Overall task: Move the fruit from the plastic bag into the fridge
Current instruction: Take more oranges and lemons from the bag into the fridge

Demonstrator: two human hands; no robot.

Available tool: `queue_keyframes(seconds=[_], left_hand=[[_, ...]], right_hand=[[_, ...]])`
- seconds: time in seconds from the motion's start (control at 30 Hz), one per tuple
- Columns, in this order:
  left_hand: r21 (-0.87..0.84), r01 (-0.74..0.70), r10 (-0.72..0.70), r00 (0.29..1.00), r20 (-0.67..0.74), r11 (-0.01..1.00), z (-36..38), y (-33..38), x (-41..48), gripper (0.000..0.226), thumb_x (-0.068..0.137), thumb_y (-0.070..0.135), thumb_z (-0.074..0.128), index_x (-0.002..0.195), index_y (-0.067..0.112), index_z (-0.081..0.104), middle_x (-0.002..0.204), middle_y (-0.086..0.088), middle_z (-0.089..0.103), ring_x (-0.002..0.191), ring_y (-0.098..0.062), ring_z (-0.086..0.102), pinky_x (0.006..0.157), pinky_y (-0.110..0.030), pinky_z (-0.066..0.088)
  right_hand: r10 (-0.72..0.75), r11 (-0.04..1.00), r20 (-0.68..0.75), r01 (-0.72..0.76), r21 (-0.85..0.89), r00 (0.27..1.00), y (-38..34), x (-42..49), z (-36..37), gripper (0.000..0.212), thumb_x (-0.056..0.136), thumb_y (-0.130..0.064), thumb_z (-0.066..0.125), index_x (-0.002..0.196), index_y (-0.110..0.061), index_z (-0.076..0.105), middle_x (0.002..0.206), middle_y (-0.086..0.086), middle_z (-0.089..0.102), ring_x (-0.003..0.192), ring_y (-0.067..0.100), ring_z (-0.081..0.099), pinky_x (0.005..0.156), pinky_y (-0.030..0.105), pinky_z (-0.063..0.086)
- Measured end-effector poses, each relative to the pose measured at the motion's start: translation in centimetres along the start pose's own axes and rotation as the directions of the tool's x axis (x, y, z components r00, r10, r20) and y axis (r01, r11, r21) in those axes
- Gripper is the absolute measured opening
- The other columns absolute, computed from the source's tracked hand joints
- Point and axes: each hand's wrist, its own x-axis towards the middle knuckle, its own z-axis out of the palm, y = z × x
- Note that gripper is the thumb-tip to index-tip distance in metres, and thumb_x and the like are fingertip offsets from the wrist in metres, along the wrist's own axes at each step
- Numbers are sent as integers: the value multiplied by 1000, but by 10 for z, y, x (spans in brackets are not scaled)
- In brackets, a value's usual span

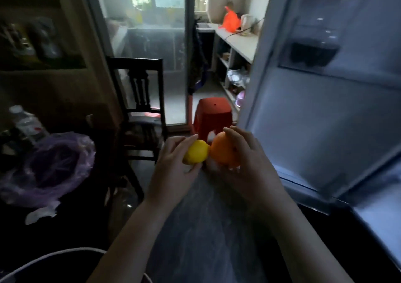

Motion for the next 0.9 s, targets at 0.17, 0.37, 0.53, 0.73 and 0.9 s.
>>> queue_keyframes(seconds=[0.17,0.37,0.53,0.73,0.9], left_hand=[[-69,-155,164,973,164,986,62,91,-12,57,75,18,76,128,24,55,122,3,48,114,-16,49,90,-23,38],[-193,-276,323,900,292,942,132,202,-44,60,75,15,75,131,27,53,116,5,45,110,-11,46,87,-22,37],[-359,-315,436,835,336,879,185,278,-75,60,75,9,73,129,27,54,116,9,43,110,-8,46,91,-18,37],[-452,-390,571,722,392,802,228,353,-113,57,75,12,73,128,27,55,115,8,46,110,-7,47,88,-7,33],[-519,-438,665,617,420,734,253,394,-131,57,76,15,73,129,27,55,112,7,46,110,-8,47,94,-11,31]], right_hand=[[111,993,-108,-115,-37,988,61,-77,-79,73,78,-34,72,140,-18,37,144,2,37,128,19,38,99,30,39],[243,959,-214,-268,-93,946,114,-176,-169,68,80,-32,70,139,-18,39,142,1,38,130,20,40,101,31,40],[333,911,-298,-387,-144,894,144,-253,-229,68,79,-30,70,139,-19,39,142,0,40,130,16,40,105,20,32],[448,840,-392,-528,-123,803,165,-333,-275,69,76,-24,68,139,-21,39,142,-4,37,131,13,37,103,21,33],[511,782,-446,-613,-114,735,175,-379,-296,71,76,-24,68,140,-22,37,142,-5,36,131,13,36,105,22,32]])
